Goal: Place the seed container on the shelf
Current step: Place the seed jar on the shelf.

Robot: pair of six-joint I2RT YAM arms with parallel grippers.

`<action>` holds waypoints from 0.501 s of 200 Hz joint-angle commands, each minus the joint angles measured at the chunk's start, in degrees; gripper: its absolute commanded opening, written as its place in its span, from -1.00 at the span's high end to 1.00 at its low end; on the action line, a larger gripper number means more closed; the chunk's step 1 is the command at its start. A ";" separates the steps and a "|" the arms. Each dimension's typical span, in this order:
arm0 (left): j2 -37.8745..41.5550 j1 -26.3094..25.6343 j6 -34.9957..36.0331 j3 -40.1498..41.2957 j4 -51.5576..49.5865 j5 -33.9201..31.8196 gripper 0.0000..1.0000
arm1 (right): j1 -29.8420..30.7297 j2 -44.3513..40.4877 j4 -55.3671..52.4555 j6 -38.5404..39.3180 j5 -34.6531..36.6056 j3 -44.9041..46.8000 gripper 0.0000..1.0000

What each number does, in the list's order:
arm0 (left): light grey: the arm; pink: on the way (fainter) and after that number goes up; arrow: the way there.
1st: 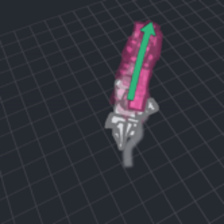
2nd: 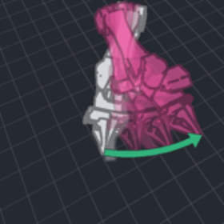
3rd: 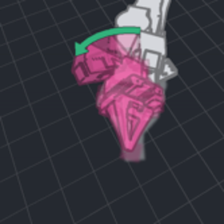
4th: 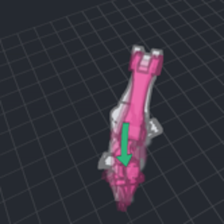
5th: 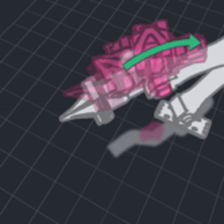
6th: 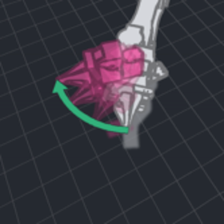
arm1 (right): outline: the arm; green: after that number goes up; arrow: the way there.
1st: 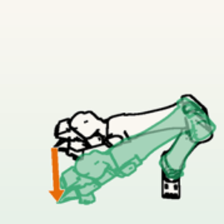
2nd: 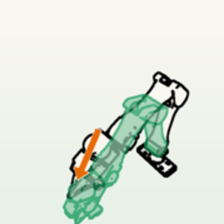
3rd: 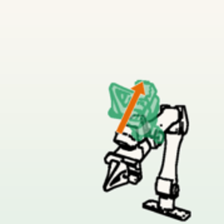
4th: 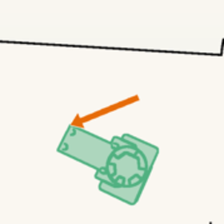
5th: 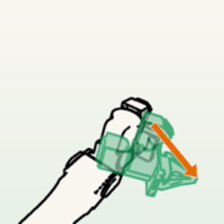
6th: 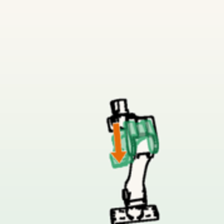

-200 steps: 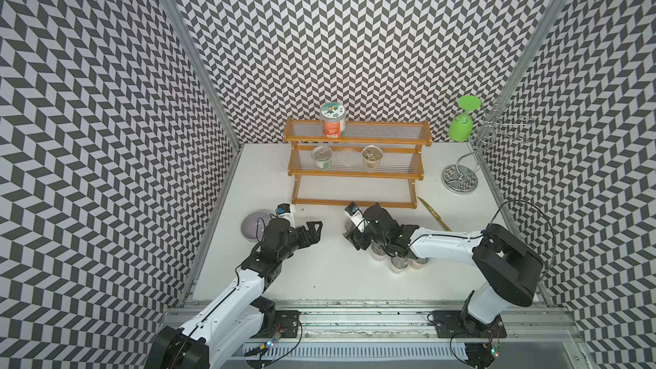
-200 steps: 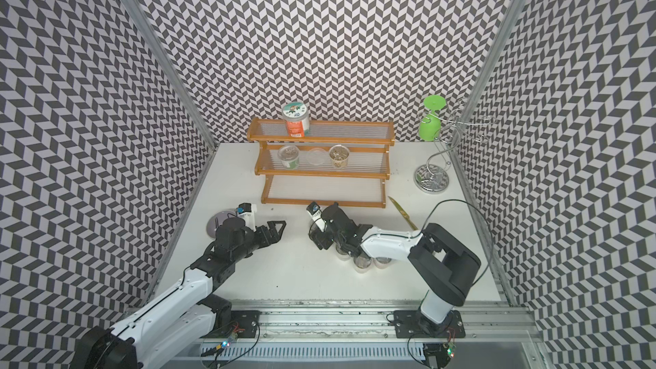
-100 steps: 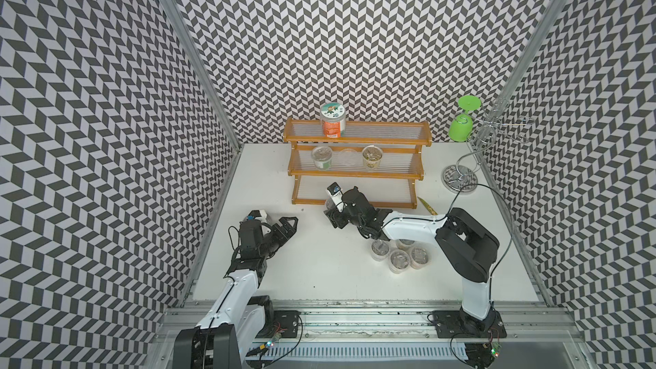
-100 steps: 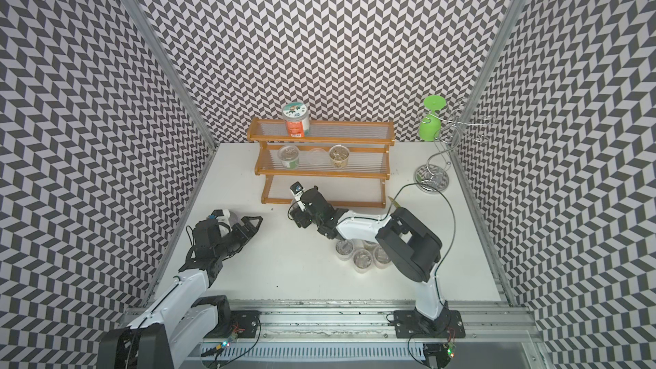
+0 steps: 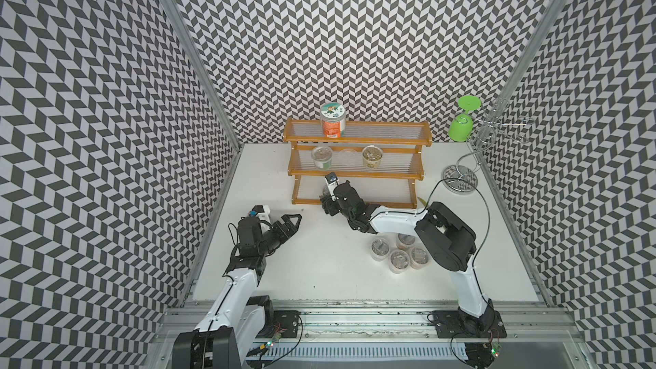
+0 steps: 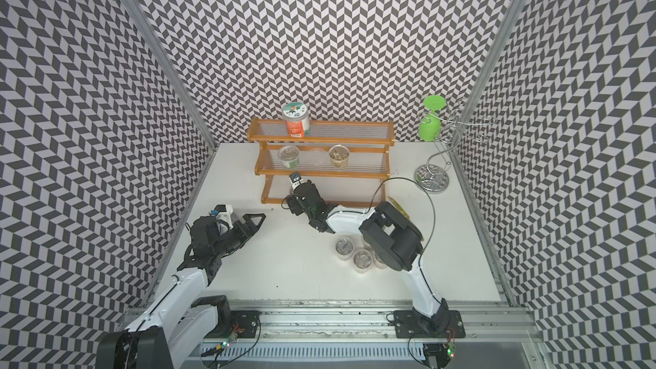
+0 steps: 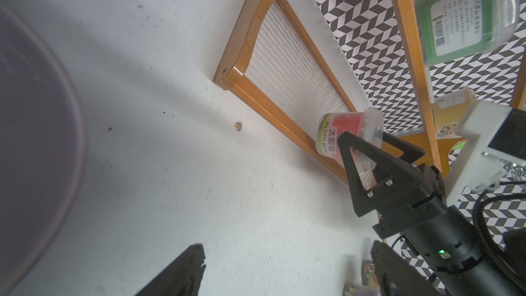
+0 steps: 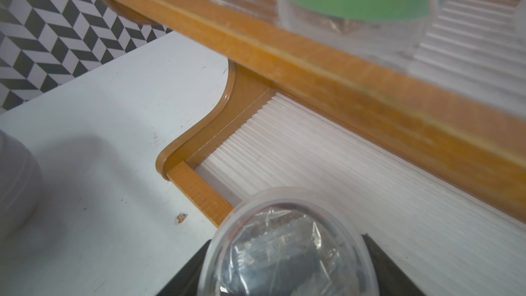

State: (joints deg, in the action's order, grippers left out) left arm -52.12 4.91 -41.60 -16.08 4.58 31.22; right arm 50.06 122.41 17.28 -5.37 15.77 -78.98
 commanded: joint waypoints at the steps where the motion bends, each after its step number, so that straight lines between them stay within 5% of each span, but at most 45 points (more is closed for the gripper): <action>1: 0.74 0.29 1.18 -2.12 -0.66 1.25 -0.90 | -0.01 2.31 5.32 -1.54 3.60 -2.92 -0.49; 100: 0.78 0.27 1.75 -3.43 -1.46 1.99 -0.90 | 0.20 12.78 0.54 -1.91 3.88 -17.17 -0.52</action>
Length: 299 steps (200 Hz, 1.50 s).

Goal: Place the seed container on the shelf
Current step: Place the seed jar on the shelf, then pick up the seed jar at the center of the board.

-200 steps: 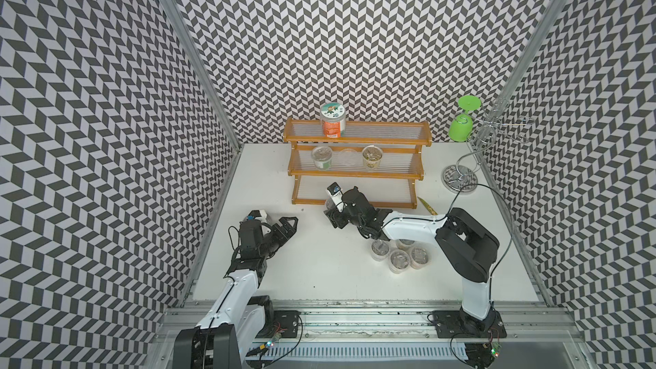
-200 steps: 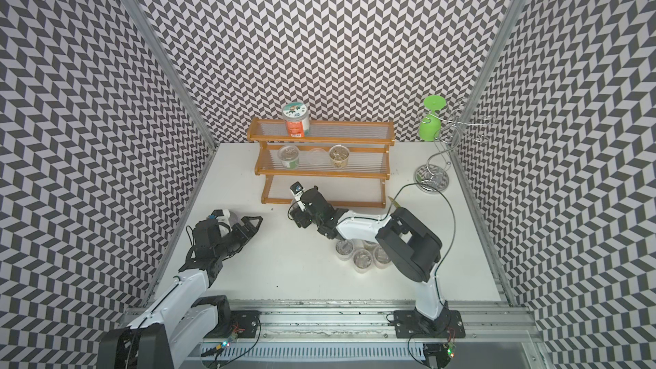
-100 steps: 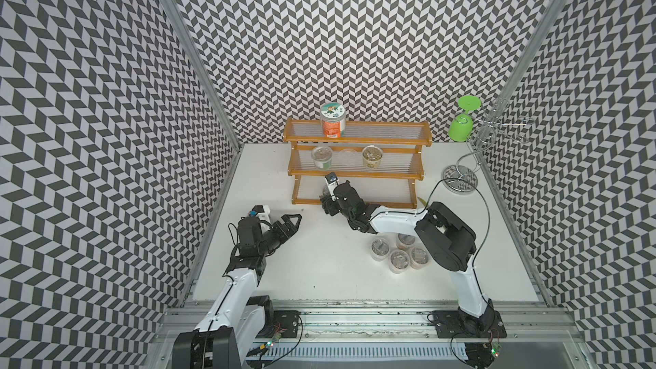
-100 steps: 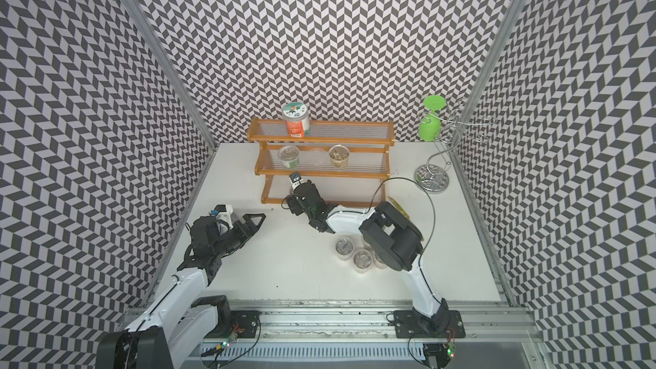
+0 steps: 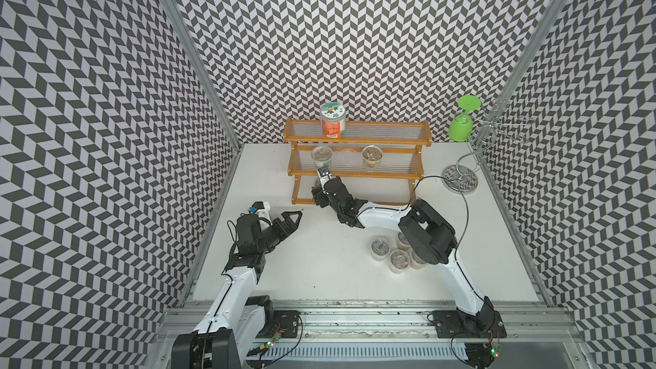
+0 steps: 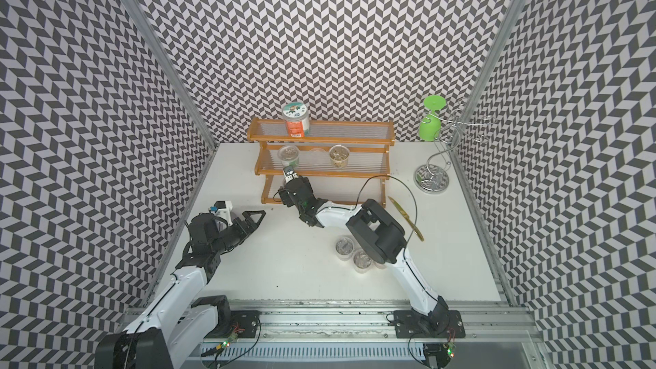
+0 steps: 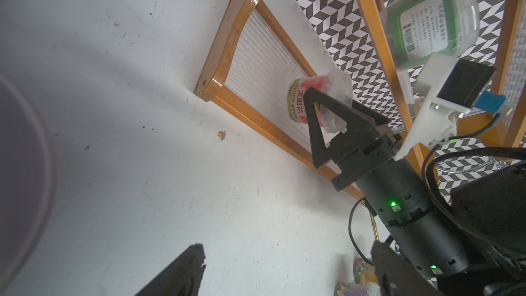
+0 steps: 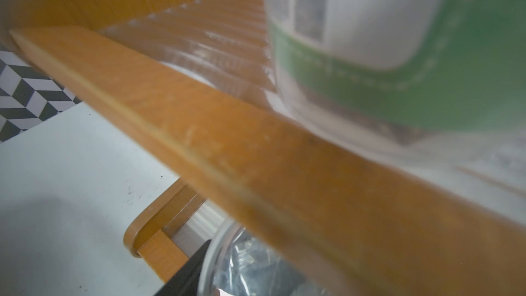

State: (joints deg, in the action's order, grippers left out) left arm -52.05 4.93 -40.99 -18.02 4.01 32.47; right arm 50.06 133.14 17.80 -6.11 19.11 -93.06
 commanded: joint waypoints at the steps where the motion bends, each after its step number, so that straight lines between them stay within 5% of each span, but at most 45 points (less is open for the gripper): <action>1: 0.72 0.25 1.11 -1.44 -0.87 0.75 -0.90 | 0.21 2.13 -0.02 -1.13 0.51 -3.18 -0.52; 164: 0.92 0.25 1.86 -1.58 -1.31 1.46 -0.90 | 0.83 2.26 -1.16 -1.28 -1.36 -3.27 -0.70; 226: 2.08 0.17 3.17 -1.80 -1.29 4.25 -0.91 | 0.83 -7.74 3.00 -1.30 -2.93 8.24 -0.93; 299: 5.44 -3.93 5.02 -2.29 -2.42 3.75 -0.89 | 0.82 -27.85 1.27 1.37 -10.78 30.65 -0.97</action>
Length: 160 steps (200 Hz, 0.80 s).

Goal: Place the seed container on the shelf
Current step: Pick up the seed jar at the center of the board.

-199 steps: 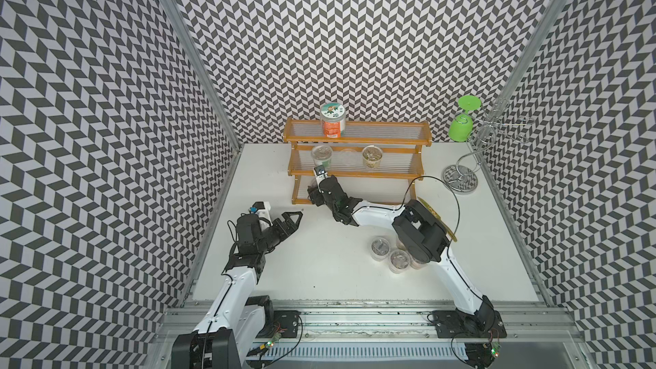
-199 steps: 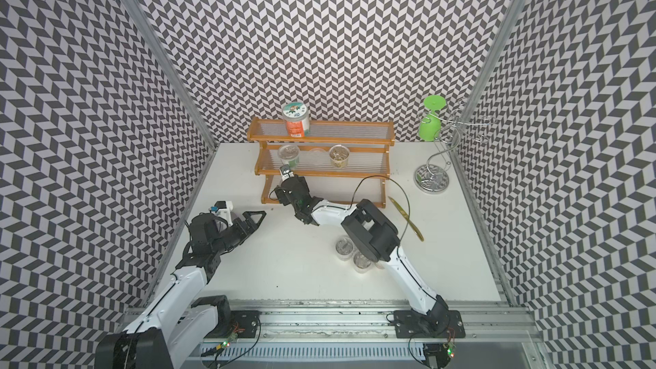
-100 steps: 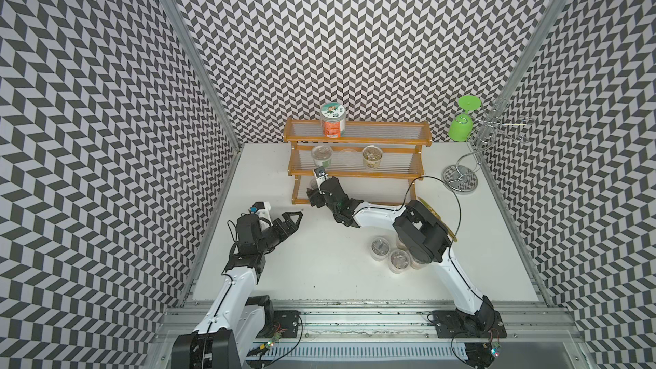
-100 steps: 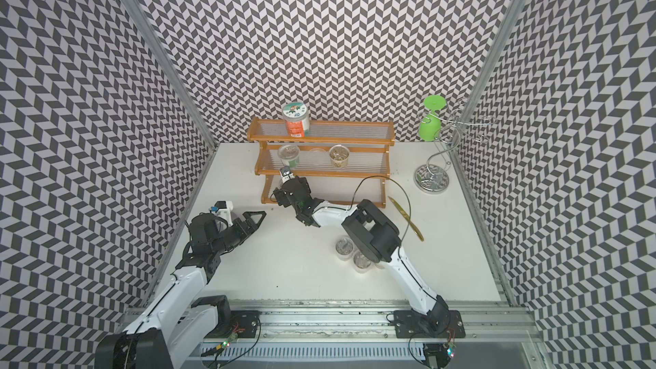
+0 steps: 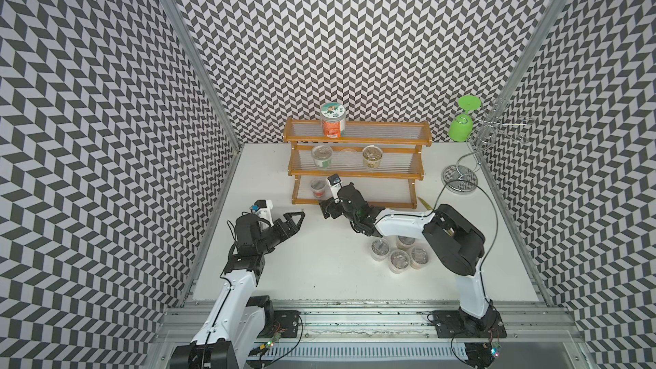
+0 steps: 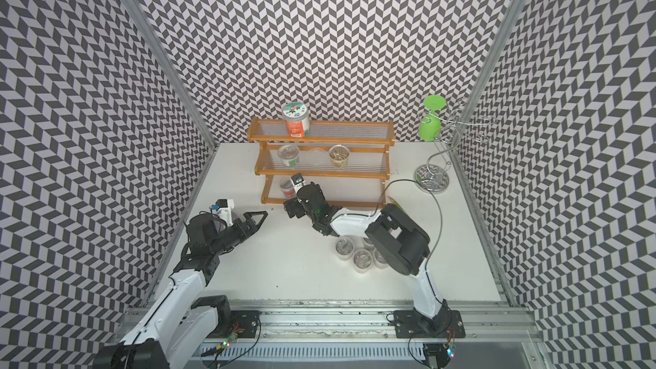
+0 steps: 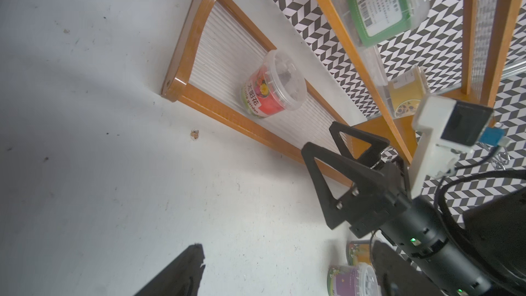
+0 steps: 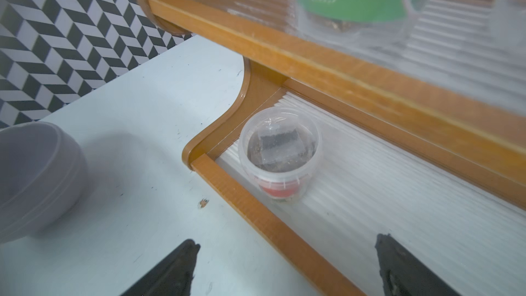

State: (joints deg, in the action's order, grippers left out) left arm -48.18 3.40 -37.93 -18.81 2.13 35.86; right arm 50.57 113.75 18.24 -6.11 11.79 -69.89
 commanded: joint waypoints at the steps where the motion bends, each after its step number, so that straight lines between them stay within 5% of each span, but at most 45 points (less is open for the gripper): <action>1: 1.63 -2.64 1.97 -1.50 -0.59 0.27 -0.89 | 0.32 -8.94 0.88 1.41 -3.49 7.92 -0.97; 58: 1.05 -20.54 2.69 -1.25 2.18 -7.31 -0.80 | -1.43 -37.36 -6.71 -0.84 1.60 29.37 -0.99; 93: -3.13 -37.47 5.69 -2.20 6.16 -18.38 -0.73 | -11.03 -51.53 -14.28 -5.79 -1.76 37.09 -0.99; 129: -9.93 -57.43 21.07 -2.15 14.63 -34.48 -0.74 | -19.73 -62.60 -18.84 -9.64 -5.00 42.04 -0.99; 160: -16.04 -66.03 35.67 4.50 31.07 -41.92 -0.77 | -22.58 -67.47 -18.69 -13.51 -7.39 44.72 -0.99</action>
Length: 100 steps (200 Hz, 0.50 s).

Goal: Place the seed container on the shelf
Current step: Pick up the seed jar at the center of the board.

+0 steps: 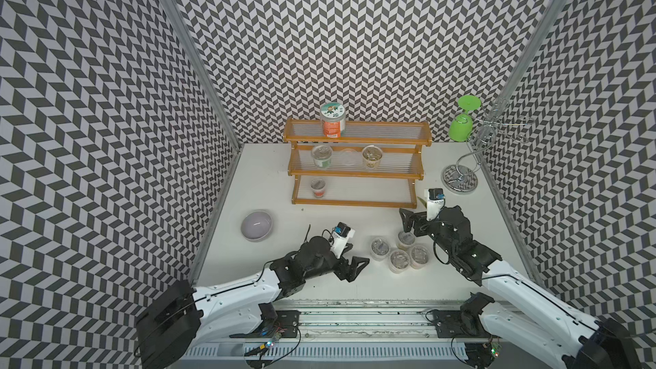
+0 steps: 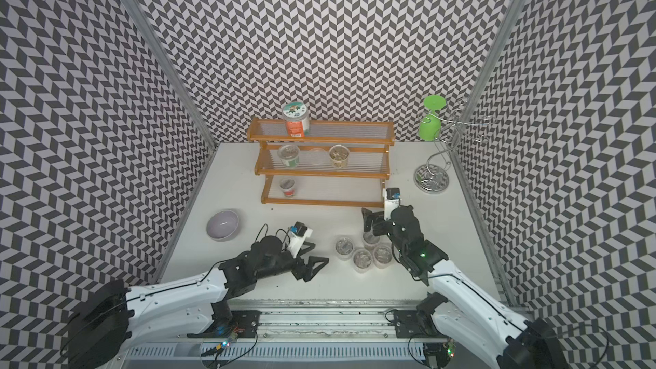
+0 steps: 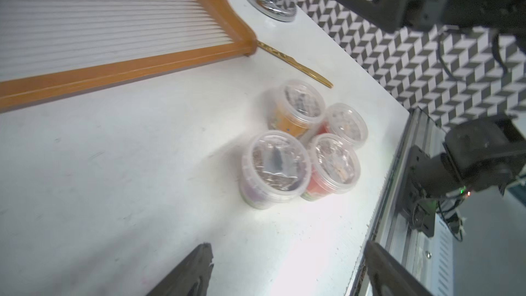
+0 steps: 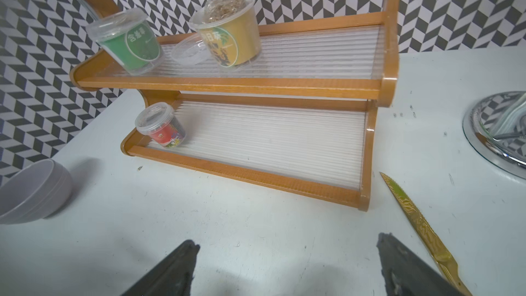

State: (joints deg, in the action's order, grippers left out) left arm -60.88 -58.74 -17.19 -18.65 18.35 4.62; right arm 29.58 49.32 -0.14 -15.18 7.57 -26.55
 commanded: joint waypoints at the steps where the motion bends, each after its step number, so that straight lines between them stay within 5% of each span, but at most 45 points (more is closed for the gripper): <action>1: -3.62 -4.08 15.27 4.56 15.34 -10.78 -0.77 | -1.70 -3.15 -0.30 -4.52 -3.13 1.39 -0.99; 57: -20.49 -5.68 24.97 5.78 35.28 -12.00 -0.82 | -4.52 -5.71 1.13 -9.49 -3.90 5.16 -0.99; 100: -33.83 -5.74 27.56 3.70 47.51 -14.25 -0.81 | -13.06 -4.97 4.22 -11.53 -13.85 7.11 -0.99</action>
State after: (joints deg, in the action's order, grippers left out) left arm -90.96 -64.12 6.81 -13.69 53.89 -7.38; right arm 19.68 44.25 -0.43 -24.64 -0.12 -20.21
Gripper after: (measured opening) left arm 0.905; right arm 0.993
